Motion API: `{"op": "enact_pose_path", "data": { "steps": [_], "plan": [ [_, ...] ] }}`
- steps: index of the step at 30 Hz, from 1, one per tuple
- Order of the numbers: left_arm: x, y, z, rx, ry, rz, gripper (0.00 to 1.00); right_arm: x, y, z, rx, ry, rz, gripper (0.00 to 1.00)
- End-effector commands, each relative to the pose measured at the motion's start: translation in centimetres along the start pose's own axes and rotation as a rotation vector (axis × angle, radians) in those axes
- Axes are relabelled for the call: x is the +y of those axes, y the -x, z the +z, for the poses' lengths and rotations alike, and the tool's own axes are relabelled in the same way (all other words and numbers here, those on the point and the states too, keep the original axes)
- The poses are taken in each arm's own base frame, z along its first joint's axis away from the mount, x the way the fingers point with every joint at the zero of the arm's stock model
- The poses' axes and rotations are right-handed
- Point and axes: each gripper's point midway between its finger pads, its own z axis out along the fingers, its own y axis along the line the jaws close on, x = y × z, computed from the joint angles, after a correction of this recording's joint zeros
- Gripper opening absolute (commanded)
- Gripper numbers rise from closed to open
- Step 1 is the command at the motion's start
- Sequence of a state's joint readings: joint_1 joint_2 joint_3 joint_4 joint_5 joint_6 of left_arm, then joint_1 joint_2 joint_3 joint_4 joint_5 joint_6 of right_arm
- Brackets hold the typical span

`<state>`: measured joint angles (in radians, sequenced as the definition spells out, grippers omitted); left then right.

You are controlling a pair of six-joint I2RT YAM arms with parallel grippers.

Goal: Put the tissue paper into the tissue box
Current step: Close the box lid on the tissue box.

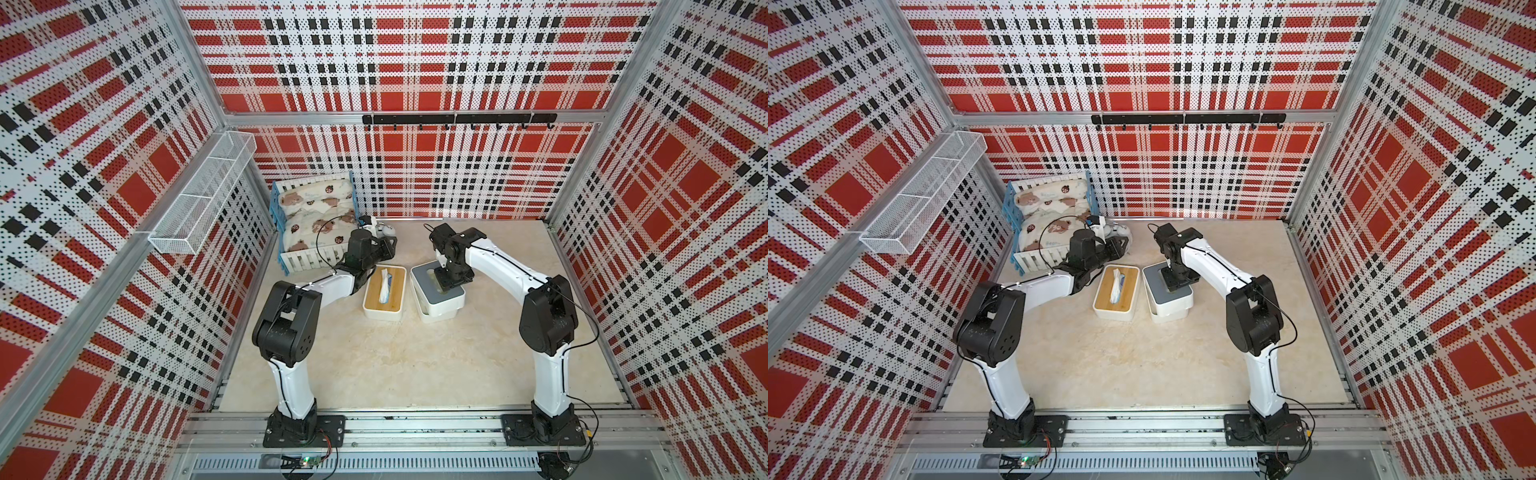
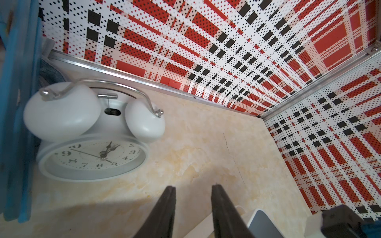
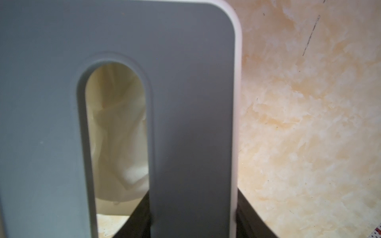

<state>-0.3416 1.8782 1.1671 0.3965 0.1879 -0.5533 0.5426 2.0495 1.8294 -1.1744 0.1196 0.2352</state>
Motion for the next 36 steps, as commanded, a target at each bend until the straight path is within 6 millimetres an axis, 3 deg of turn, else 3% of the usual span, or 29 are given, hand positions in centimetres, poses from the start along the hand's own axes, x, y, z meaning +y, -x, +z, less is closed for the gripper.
{"op": "enact_pose_path", "data": {
  "steps": [1, 8, 12, 19, 22, 29, 36],
  "plan": [
    [-0.7, 1.1, -0.4, -0.028, -0.029, 0.007, 0.36, -0.6, -0.8, 1.1, 0.073, -0.033, 0.019, 0.27],
    [-0.8, 1.0, -0.4, -0.026, -0.032, 0.006, 0.35, 0.1, -0.6, 2.7, 0.122, -0.013, 0.021, 0.27],
    [-0.8, 1.1, -0.5, -0.027, -0.033, 0.006, 0.35, 1.1, -2.2, 3.7, 0.183, 0.022, -0.017, 0.27],
    [-1.0, 1.1, -0.3, -0.024, -0.041, 0.007, 0.36, 0.3, -5.5, 2.0, 0.192, 0.007, -0.030, 0.28],
    [-1.0, 1.0, -0.3, -0.025, -0.039, 0.007, 0.35, 0.0, -6.0, 1.0, 0.183, 0.001, -0.027, 0.28],
    [-1.1, 0.8, -0.3, -0.022, -0.038, 0.008, 0.35, 0.1, -4.4, 0.3, 0.159, 0.006, -0.031, 0.28],
    [-1.3, 0.9, -0.3, -0.022, -0.042, 0.010, 0.35, 1.0, -2.8, 2.7, 0.186, 0.030, -0.047, 0.27]
  ]
}}
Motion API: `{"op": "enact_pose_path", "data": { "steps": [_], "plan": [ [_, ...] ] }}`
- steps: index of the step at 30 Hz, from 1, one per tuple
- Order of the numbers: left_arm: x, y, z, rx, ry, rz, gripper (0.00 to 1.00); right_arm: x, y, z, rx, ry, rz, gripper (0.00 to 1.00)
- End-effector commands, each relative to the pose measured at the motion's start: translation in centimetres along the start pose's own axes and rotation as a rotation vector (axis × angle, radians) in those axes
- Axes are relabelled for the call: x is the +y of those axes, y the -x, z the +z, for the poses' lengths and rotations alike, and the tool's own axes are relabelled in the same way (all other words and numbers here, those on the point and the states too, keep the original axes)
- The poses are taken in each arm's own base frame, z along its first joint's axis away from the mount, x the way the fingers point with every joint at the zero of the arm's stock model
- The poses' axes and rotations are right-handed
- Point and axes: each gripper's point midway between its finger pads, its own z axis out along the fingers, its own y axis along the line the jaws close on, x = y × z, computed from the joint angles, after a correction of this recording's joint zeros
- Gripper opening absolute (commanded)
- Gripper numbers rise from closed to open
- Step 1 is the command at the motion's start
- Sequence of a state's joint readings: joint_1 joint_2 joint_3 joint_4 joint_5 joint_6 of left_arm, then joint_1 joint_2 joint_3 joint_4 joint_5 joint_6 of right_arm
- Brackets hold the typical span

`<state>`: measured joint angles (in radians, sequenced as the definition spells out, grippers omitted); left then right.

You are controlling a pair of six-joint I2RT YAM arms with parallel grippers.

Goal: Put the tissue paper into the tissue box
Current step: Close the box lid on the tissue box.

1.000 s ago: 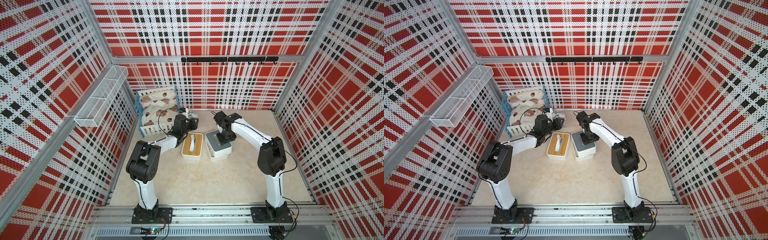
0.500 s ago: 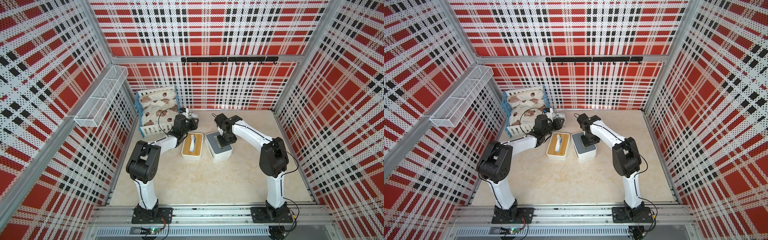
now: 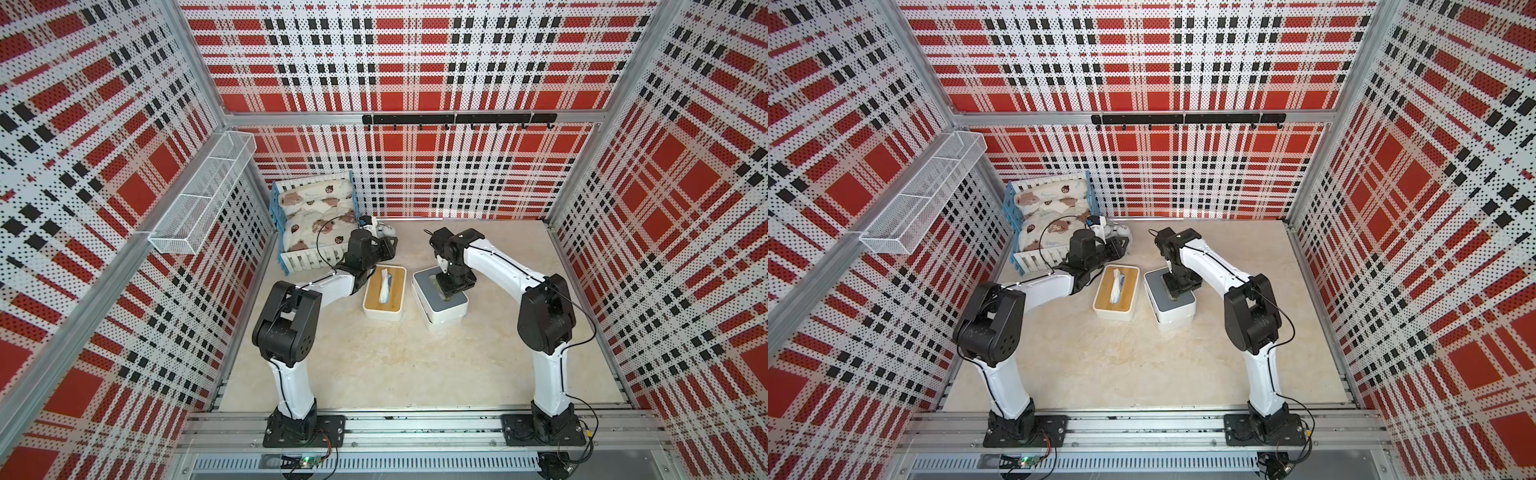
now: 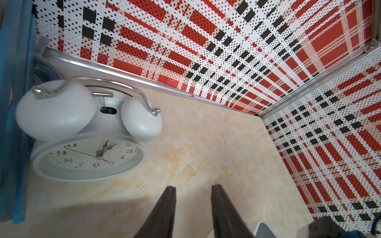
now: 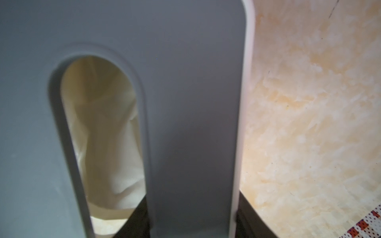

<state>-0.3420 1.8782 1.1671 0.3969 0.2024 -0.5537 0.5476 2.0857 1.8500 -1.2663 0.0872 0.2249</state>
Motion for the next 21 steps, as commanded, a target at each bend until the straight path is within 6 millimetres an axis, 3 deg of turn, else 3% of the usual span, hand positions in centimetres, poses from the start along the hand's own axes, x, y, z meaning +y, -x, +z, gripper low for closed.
{"op": "enact_pose_path", "data": {
  "steps": [1, 12, 21],
  "plan": [
    [-1.0, 1.0, -0.2, -0.029, -0.030, 0.011, 0.36, 0.5, -0.4, 2.4, 0.080, 0.015, -0.020, 0.27],
    [-1.0, 0.8, -0.1, -0.023, -0.034, 0.010, 0.36, 0.1, -0.6, 5.2, 0.070, -0.020, 0.006, 0.27],
    [-1.4, 0.6, 0.2, -0.016, -0.038, 0.013, 0.35, -2.0, 0.6, 2.4, -0.119, -0.106, 0.066, 0.25]
  ]
}}
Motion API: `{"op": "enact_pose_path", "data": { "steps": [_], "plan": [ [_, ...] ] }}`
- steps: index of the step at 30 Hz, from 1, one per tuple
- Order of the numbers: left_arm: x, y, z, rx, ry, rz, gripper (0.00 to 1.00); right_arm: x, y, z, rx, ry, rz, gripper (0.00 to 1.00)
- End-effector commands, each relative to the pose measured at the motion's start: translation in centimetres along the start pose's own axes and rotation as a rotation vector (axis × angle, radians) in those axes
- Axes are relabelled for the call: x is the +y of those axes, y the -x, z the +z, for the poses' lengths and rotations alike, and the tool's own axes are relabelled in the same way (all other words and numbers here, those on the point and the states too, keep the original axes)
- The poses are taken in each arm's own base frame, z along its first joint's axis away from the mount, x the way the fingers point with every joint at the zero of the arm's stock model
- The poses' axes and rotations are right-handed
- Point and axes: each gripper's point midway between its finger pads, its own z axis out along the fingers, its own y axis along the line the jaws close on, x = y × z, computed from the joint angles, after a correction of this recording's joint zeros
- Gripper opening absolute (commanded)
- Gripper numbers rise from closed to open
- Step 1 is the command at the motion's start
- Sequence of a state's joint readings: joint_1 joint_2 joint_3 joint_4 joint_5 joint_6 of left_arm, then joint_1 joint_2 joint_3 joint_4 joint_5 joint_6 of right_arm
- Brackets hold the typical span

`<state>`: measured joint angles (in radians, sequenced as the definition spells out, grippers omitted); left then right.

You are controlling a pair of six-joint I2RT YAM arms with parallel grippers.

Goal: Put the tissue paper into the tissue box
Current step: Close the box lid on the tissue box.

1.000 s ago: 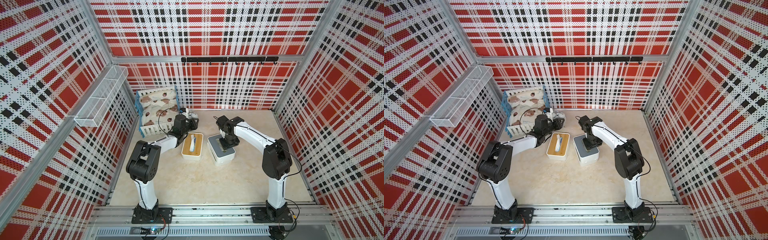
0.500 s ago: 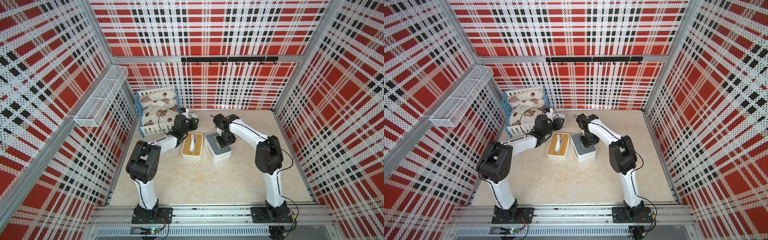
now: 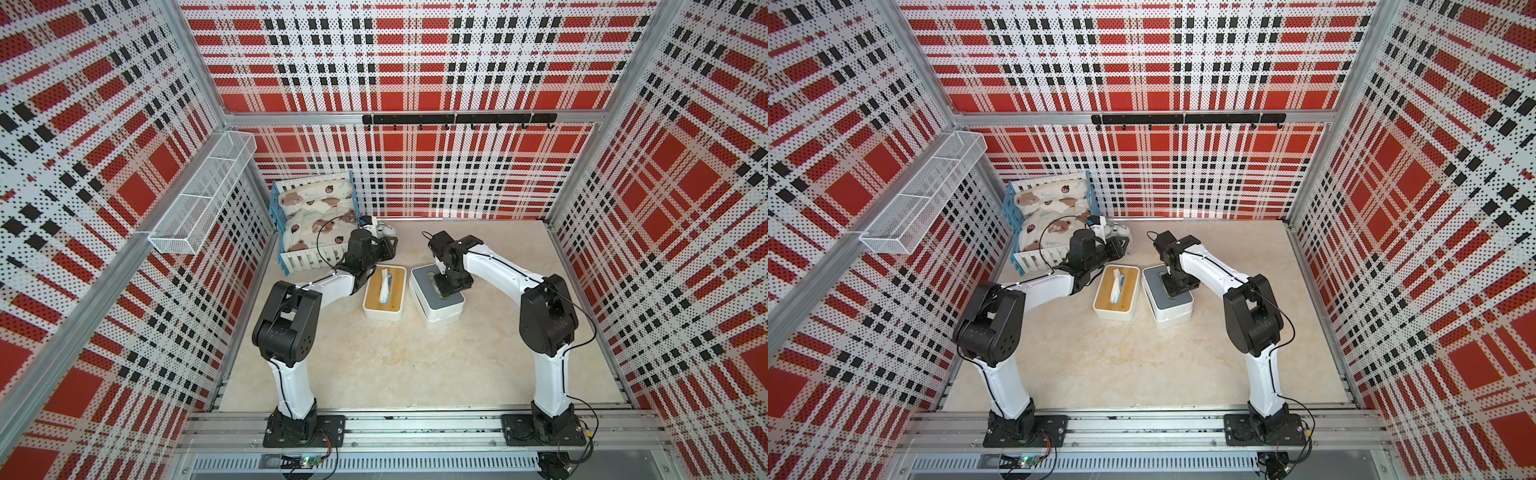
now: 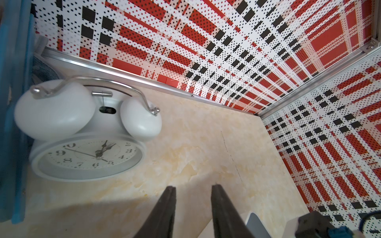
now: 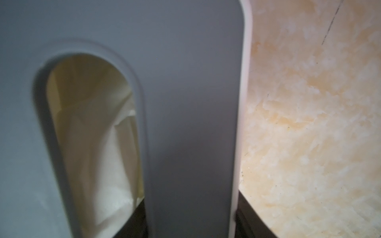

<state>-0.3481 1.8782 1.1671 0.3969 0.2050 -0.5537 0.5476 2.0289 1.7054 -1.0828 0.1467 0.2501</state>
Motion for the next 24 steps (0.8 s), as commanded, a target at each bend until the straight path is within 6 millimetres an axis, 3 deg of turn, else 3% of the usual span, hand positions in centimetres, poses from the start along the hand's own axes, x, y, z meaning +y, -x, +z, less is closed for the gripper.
{"op": "enact_pose_path", "data": {
  "steps": [1, 11, 18, 24],
  "plan": [
    [-1.1, 0.8, 0.2, -0.022, -0.031, 0.014, 0.35, -1.6, -0.3, 0.9, -0.035, -0.087, 0.032, 0.25],
    [-1.5, 0.2, 0.6, -0.003, -0.040, 0.028, 0.35, -2.2, -0.1, 2.6, -0.119, -0.122, 0.057, 0.23],
    [-3.2, -1.1, 2.3, 0.050, -0.063, 0.072, 0.35, -2.5, 0.5, 2.6, -0.230, -0.124, 0.103, 0.22],
    [-2.9, -2.2, 3.7, 0.094, -0.041, 0.081, 0.35, -2.4, 0.4, 1.9, -0.292, -0.129, 0.110, 0.21]
  ]
}}
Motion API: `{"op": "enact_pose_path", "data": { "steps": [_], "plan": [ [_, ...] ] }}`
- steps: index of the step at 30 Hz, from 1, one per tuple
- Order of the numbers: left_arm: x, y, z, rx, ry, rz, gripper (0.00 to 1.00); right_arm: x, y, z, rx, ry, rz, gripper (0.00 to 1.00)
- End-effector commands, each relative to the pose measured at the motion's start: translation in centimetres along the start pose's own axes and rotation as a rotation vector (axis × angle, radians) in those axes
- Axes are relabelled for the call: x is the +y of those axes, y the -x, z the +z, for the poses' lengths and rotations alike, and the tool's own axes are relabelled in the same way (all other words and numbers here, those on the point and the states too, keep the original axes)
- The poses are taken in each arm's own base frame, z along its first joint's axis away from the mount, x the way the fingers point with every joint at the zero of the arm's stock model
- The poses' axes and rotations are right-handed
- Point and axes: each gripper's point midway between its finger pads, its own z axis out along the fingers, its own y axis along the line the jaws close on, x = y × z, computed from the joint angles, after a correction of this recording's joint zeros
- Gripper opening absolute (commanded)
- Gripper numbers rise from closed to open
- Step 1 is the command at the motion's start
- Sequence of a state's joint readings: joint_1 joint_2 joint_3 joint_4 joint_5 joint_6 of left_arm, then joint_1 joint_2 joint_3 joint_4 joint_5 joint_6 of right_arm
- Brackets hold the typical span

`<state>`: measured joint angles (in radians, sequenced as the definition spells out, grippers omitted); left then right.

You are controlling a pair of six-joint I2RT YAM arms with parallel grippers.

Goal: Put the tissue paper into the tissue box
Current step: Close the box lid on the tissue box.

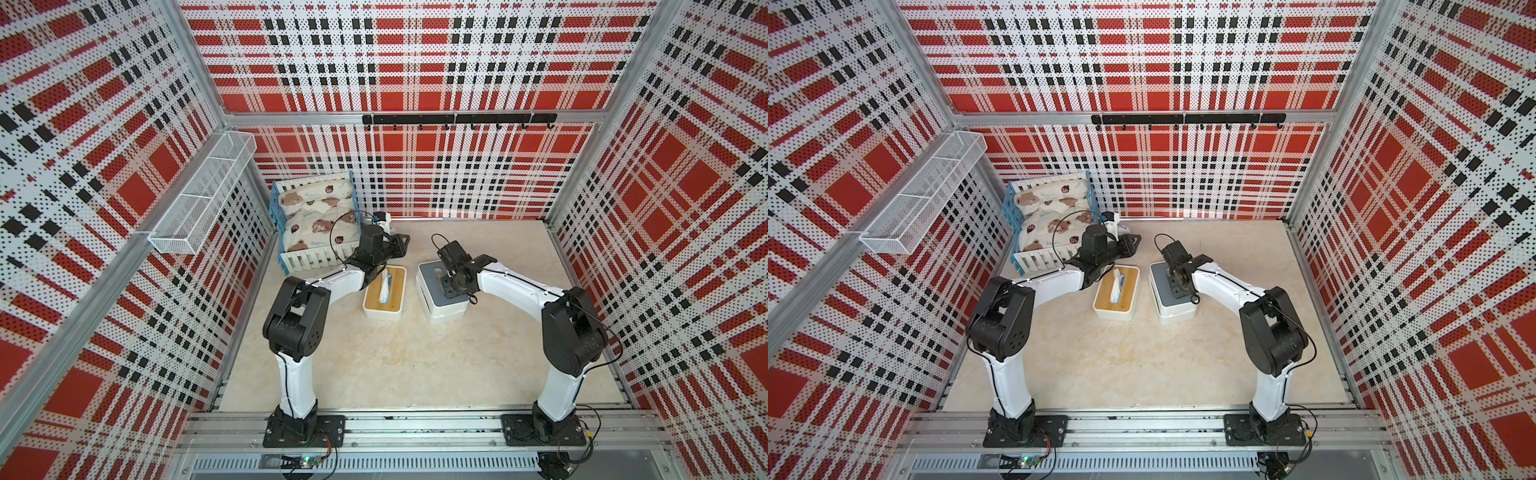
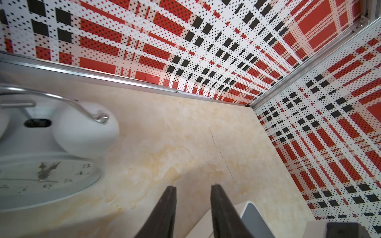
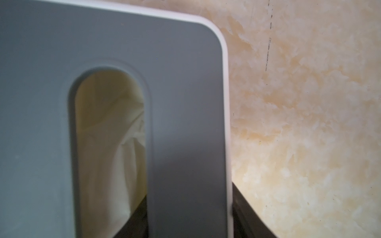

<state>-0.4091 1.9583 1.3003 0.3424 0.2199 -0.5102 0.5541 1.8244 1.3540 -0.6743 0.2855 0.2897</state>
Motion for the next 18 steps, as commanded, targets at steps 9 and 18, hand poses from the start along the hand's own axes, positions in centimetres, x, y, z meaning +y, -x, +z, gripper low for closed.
{"op": "enact_pose_path", "data": {
  "steps": [9, 18],
  "plan": [
    [1.0, -3.6, 3.3, 0.136, 0.039, 0.006, 0.31, -0.3, -1.4, 2.4, -0.002, -0.059, -0.002, 0.21],
    [1.5, -5.3, 5.1, 0.205, 0.058, -0.001, 0.27, -0.4, -1.1, 2.3, -0.012, -0.067, -0.001, 0.21]
  ]
}}
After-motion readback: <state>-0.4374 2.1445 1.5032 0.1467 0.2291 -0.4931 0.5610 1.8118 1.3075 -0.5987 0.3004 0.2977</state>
